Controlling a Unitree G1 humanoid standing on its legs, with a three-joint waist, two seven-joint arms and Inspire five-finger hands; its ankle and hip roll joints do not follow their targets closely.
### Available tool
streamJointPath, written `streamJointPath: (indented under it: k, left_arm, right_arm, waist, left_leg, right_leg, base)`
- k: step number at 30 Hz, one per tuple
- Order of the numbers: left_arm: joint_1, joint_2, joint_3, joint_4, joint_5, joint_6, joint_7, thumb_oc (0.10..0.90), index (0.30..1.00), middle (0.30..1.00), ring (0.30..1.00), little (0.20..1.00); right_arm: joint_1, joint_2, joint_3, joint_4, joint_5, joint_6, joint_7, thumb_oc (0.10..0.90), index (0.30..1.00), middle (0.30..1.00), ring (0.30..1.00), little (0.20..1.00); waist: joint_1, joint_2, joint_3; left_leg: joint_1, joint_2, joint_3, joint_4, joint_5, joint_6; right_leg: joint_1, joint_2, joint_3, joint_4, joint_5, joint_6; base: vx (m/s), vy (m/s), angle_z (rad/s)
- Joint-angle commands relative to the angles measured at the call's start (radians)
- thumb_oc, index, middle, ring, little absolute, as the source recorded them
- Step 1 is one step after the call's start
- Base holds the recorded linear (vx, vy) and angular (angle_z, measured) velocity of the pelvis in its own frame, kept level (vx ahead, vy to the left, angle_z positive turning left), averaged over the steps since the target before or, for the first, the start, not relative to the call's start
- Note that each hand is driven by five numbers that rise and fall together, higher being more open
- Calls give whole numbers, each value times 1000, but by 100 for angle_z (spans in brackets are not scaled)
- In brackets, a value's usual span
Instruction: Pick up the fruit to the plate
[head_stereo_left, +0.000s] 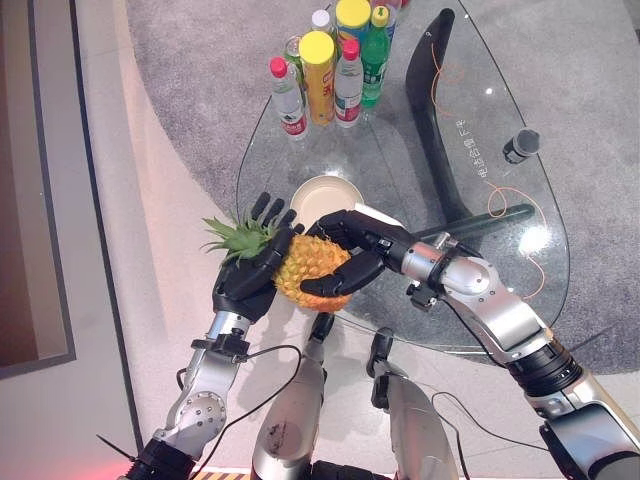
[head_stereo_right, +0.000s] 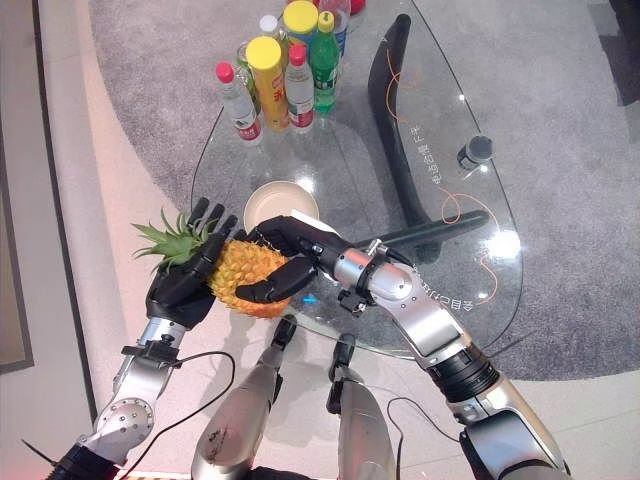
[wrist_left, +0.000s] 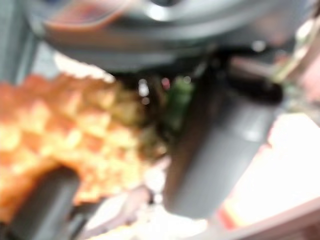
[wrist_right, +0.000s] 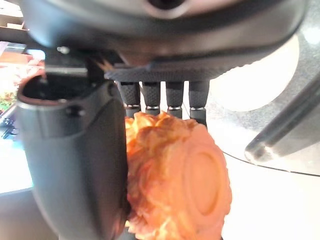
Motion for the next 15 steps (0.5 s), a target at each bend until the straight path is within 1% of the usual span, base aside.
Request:
streamJointPath:
  k: [1, 6, 11, 15]
  left_arm:
    - [-187, -42, 106, -289, -18, -129, -146, 100, 300, 300, 300, 200]
    - [-205, -59, 116, -291, -12, -110, -144, 100, 300, 300, 300, 200]
    - [-210, -70, 122, -285, 7, -87, -140, 100, 300, 300, 300, 200]
    - [-210, -81, 125, -284, 2, -84, -159, 100, 300, 300, 300, 200]
  right_arm:
    - [-26, 145, 268, -202, 75, -153, 194, 100, 300, 300, 300, 200]
    - [-41, 164, 258, -183, 75, -159, 171, 100, 300, 300, 300, 200]
    - [-49, 172, 249, -174, 76, -158, 159, 100, 300, 300, 300, 200]
    - [-50, 175, 244, -172, 73, -161, 149, 100, 300, 300, 300, 200]
  waist:
    - [-11, -57, -24]
    - [-2, -74, -24]
    - [0, -78, -24]
    - [0, -78, -24]
  left_leg:
    - [-7, -102, -36, 101, -138, 44]
    - [-18, -104, -43, 105, -141, 43]
    - [-26, -108, -47, 109, -142, 43]
    - [-37, -111, -45, 118, -143, 43]
  right_leg:
    - [105, 19, 37, -138, 66, 44]
    - [101, 19, 23, -142, 69, 41]
    - [90, 19, 18, -139, 70, 40]
    - [79, 17, 13, -134, 71, 39]
  base:
    - [-8, -45, 7]
    - [-6, -30, 5]
    - [0, 0, 0]
    - [0, 0, 0]
